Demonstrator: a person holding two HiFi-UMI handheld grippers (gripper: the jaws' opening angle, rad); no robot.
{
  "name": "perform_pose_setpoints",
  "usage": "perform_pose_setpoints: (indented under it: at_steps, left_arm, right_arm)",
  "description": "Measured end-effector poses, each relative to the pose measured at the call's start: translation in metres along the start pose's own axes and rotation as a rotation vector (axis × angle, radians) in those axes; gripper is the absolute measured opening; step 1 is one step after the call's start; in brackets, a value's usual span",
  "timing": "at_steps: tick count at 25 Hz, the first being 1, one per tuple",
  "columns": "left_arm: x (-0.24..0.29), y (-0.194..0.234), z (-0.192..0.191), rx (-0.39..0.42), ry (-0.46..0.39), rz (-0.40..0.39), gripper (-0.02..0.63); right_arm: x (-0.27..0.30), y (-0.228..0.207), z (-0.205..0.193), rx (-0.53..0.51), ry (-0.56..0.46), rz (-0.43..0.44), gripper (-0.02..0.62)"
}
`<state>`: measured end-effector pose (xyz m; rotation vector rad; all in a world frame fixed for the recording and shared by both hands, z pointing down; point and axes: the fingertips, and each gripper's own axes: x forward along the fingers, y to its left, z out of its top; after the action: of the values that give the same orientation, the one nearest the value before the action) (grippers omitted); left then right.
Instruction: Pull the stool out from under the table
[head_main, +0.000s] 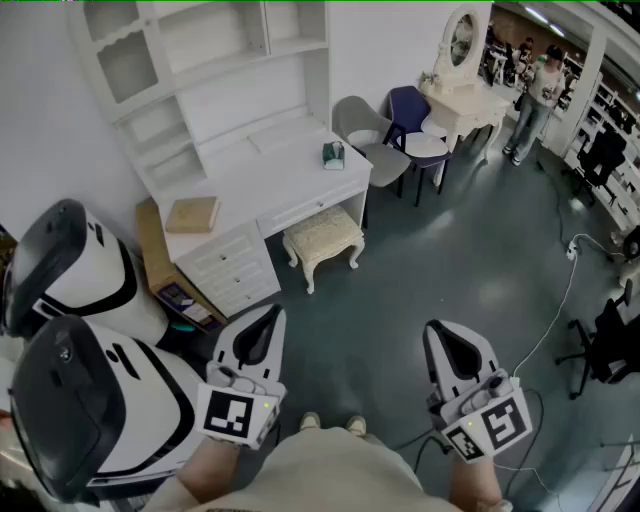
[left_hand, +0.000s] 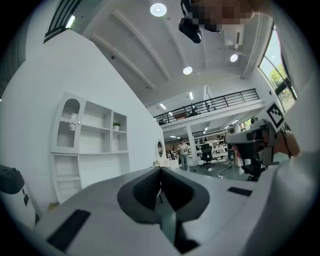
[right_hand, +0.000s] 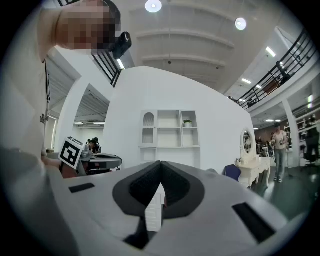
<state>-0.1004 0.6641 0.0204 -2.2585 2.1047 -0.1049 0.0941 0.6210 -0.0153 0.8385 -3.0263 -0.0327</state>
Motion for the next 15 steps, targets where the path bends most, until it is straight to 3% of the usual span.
perform_pose_setpoints:
  at_steps: [15]
  left_arm:
    - [0.017,-0.034,0.0,0.01,0.017,0.025,0.02]
  right_arm:
    - [-0.02,-0.04,-0.008,0.067,-0.029,0.017,0.023]
